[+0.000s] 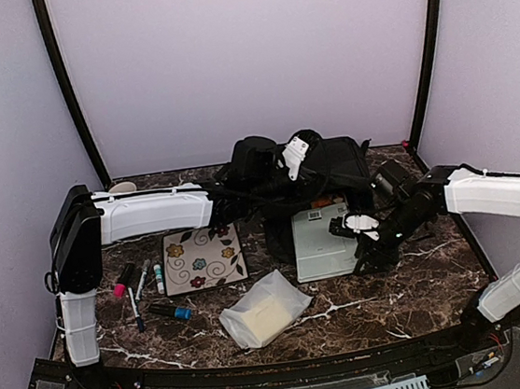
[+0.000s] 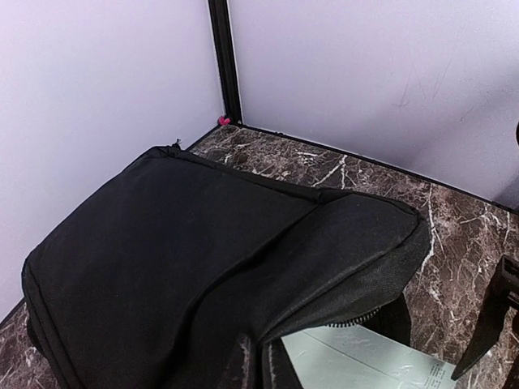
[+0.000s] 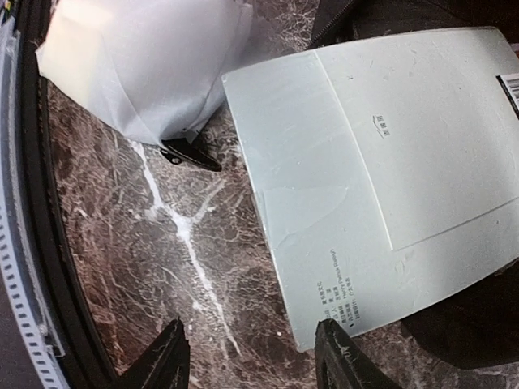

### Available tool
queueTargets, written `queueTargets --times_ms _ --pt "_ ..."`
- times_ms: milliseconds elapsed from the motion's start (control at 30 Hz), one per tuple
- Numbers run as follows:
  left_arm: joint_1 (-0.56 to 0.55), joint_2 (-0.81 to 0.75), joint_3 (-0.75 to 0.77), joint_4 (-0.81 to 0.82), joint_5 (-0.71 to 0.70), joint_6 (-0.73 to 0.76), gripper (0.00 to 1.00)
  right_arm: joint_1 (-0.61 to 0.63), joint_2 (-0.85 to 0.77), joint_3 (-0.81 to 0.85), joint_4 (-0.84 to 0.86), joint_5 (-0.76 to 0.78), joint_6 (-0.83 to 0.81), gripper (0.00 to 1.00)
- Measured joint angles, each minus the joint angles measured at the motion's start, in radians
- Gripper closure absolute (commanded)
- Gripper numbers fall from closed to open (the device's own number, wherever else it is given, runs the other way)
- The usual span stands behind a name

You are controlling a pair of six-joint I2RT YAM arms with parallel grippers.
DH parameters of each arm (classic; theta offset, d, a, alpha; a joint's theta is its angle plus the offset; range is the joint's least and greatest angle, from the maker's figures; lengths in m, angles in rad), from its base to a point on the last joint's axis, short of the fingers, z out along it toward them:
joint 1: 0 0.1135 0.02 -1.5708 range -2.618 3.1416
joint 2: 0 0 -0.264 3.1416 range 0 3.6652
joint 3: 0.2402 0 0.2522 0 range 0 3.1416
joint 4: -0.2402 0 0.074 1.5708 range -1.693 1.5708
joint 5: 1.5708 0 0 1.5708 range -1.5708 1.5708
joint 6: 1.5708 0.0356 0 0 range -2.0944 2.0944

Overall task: Pack the student bag
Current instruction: Adjust the book in the largest pocket of the bag.

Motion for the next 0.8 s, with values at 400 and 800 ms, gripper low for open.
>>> queueTargets --times_ms 400,800 --pt "0.005 0.0 0.004 -0.017 0.024 -0.01 1.0 0.161 0.083 0.0 0.207 0.301 -0.092 0.31" --pt "0.005 0.0 0.008 -0.039 0.04 -0.012 1.0 0.206 0.204 0.006 0.325 0.418 -0.121 0.48"
